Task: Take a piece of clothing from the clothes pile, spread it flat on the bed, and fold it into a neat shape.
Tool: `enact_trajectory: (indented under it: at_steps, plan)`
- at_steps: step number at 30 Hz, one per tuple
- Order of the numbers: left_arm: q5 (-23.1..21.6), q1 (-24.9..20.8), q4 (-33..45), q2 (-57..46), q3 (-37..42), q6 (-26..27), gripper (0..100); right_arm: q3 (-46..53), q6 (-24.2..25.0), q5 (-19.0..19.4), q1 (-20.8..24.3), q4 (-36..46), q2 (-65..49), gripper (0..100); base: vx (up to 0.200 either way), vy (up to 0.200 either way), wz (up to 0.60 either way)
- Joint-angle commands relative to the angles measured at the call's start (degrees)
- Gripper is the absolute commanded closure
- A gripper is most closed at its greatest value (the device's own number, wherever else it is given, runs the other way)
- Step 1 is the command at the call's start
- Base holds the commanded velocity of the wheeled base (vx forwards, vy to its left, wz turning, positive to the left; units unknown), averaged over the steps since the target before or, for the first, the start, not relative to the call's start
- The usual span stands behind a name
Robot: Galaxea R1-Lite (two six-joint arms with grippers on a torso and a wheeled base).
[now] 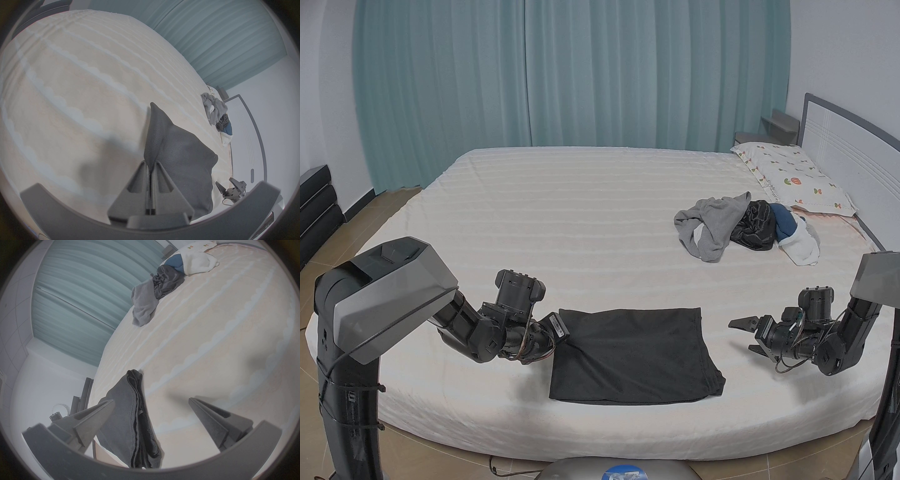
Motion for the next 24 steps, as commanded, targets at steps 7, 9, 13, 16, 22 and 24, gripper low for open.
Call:
enact_trajectory:
  at_steps: [7,9,13,16,22,24]
  plan:
    - [0.0,0.0,0.1,0.0,0.1,0.0,100,0.0,0.0,0.0,0.1,0.0,0.2,0,0.0,0.2,0.0]
    - [0.0,0.0,0.1,0.1,0.1,0.0,100,0.0,0.0,0.0,0.1,0.0,0.2,0,0.0,0.2,0.0]
    - [0.0,0.0,0.1,0.1,0.1,0.0,100,0.0,0.0,0.0,0.1,0.0,0.2,0,0.0,0.2,0.0]
    - [0.0,0.0,0.1,0.1,0.1,0.0,100,0.1,0.0,0.0,0.1,0.0,0.2,0,0.0,0.2,0.0]
    - [0.0,0.0,0.1,0.1,0.1,0.0,100,0.1,0.0,0.0,0.1,0.0,0.2,0,0.0,0.2,0.0]
    - [0.0,0.0,0.1,0.1,0.1,0.0,100,0.1,0.0,0.0,0.1,0.0,0.2,0,0.0,0.2,0.0]
